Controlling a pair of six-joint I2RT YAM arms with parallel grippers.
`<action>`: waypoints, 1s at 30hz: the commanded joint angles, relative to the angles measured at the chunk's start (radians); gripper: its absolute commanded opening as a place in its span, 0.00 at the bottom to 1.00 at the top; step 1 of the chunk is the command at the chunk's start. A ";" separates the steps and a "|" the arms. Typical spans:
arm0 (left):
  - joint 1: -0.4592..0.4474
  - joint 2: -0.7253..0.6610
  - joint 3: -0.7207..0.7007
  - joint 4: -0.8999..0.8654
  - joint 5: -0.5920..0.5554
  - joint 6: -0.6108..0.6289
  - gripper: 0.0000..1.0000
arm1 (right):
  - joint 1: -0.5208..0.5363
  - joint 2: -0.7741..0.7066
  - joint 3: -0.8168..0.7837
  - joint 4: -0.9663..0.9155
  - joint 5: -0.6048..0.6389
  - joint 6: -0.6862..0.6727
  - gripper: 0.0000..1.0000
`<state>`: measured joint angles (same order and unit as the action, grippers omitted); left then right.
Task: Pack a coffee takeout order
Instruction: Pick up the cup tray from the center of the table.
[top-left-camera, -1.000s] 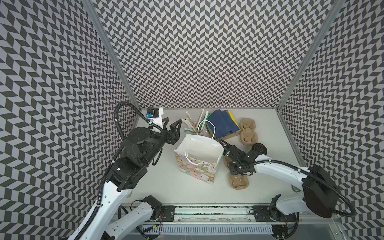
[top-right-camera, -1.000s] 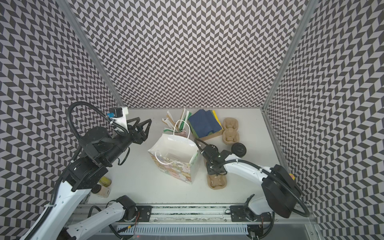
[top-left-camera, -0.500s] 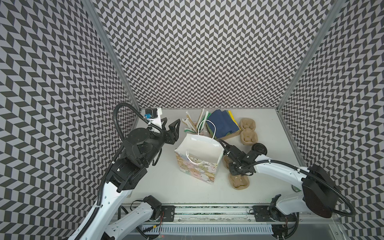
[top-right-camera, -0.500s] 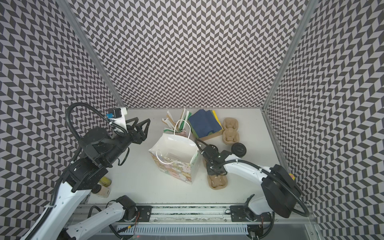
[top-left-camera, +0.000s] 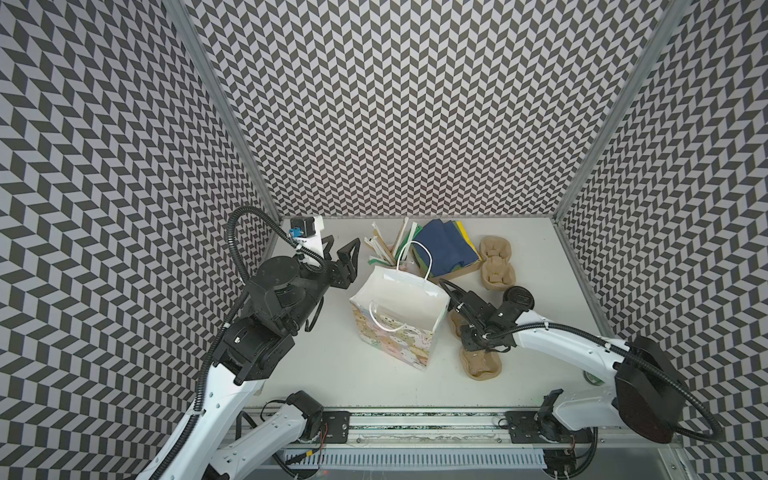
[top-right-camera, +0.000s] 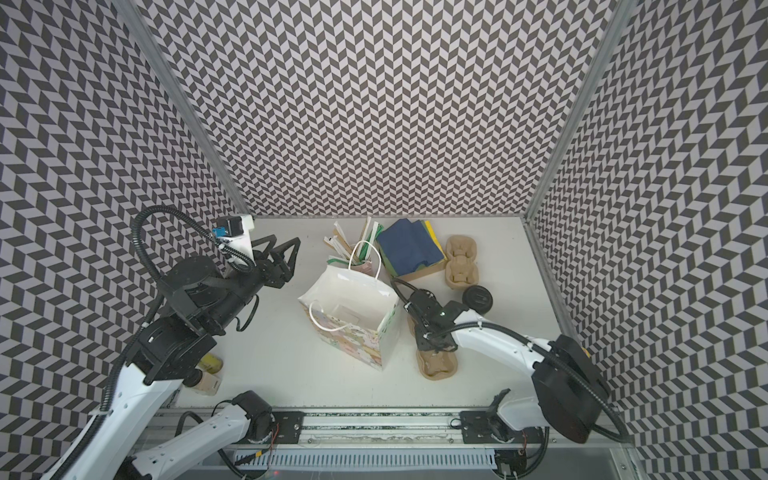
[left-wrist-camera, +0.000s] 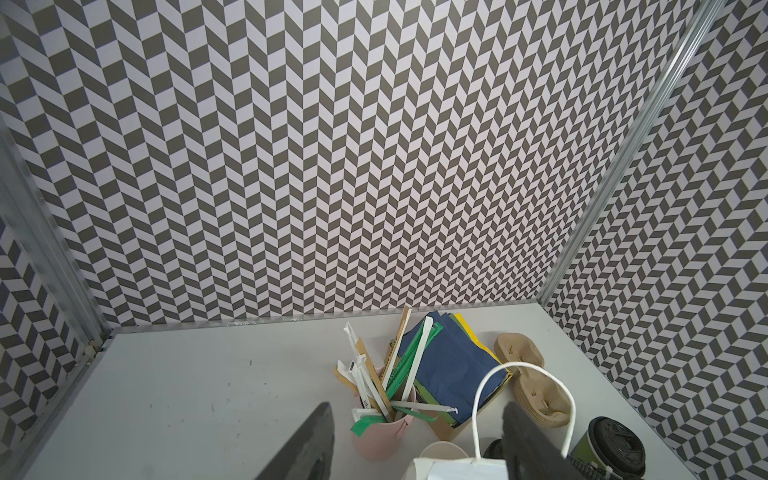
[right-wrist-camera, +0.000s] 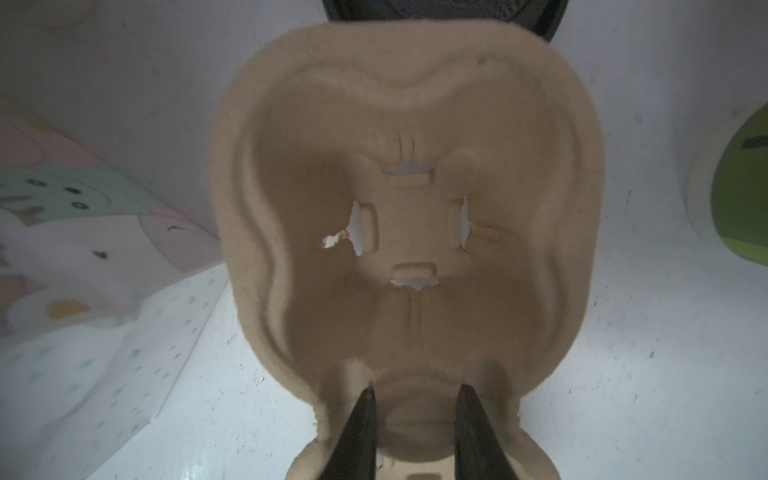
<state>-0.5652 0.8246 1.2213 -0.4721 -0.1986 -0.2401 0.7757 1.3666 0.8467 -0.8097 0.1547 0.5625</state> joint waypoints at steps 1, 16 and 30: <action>-0.006 -0.006 -0.004 0.020 -0.018 0.006 0.65 | -0.003 -0.053 0.052 -0.060 0.052 0.017 0.13; -0.005 -0.012 -0.013 0.024 -0.027 0.002 0.65 | -0.003 -0.164 0.255 -0.240 0.138 0.013 0.00; -0.006 -0.048 -0.044 0.045 -0.064 -0.006 0.65 | 0.050 -0.230 0.661 -0.439 0.122 -0.064 0.00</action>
<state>-0.5655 0.7902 1.1893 -0.4603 -0.2398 -0.2409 0.8097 1.1618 1.4425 -1.2030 0.2687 0.5232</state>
